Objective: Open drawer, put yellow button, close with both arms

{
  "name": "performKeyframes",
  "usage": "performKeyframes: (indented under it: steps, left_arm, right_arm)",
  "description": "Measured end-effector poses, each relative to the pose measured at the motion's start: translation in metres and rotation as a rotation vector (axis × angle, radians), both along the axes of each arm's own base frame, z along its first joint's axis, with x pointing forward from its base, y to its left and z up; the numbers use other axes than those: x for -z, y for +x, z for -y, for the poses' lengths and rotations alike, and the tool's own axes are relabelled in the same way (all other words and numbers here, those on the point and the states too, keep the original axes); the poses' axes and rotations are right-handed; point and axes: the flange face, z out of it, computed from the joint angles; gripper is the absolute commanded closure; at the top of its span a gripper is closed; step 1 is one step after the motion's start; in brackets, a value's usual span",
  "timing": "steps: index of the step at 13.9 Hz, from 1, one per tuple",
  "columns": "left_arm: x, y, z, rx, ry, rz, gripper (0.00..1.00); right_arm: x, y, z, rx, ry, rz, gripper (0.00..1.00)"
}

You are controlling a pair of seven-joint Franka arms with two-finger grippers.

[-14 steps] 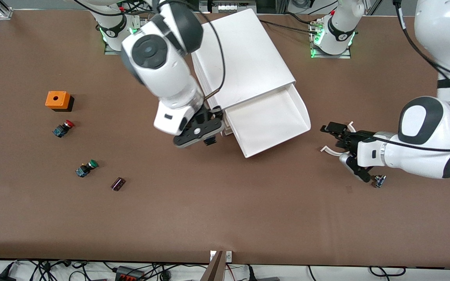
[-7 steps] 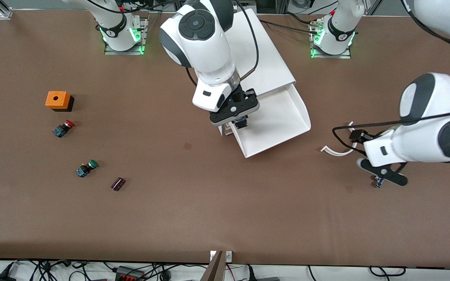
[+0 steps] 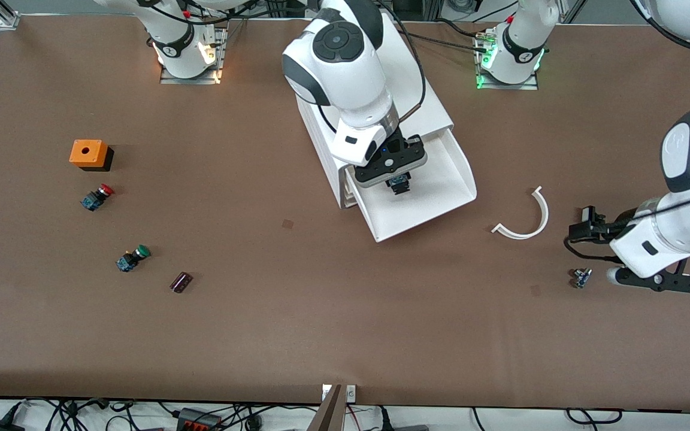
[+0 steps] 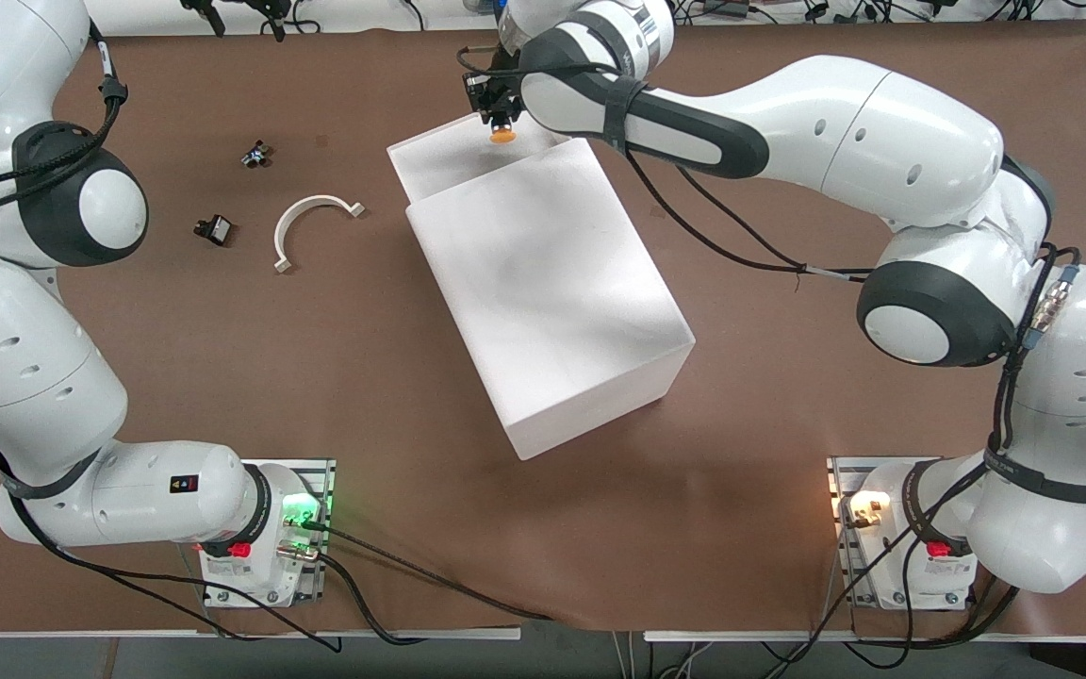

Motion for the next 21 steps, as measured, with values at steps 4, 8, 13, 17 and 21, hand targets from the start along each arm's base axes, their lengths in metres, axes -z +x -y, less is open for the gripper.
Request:
performKeyframes:
  steps: [4, 8, 13, 17, 21]
  left_arm:
    - [0.009, 0.002, -0.008, -0.046, -0.032, -0.017, 0.0]
    - [0.009, 0.002, -0.004, -0.045, -0.034, -0.017, 0.0]
    - [0.009, 0.001, -0.003, -0.046, -0.035, -0.017, 0.0]
    - [0.009, 0.001, -0.003, -0.047, -0.035, -0.017, 0.0]
    - [0.008, 0.001, -0.001, -0.048, -0.034, -0.015, 0.0]
  right_arm:
    - [0.025, -0.003, -0.01, -0.004, -0.024, 0.008, 1.0]
    - [0.05, -0.019, -0.028, -0.039, -0.082, 0.034, 1.0]
    - [0.058, -0.023, -0.033, -0.045, -0.091, 0.037, 0.01]
    - [0.057, -0.015, -0.027, -0.032, -0.1, 0.051, 0.0]
    - [0.035, -0.011, -0.029, -0.026, -0.07, 0.08, 0.0]
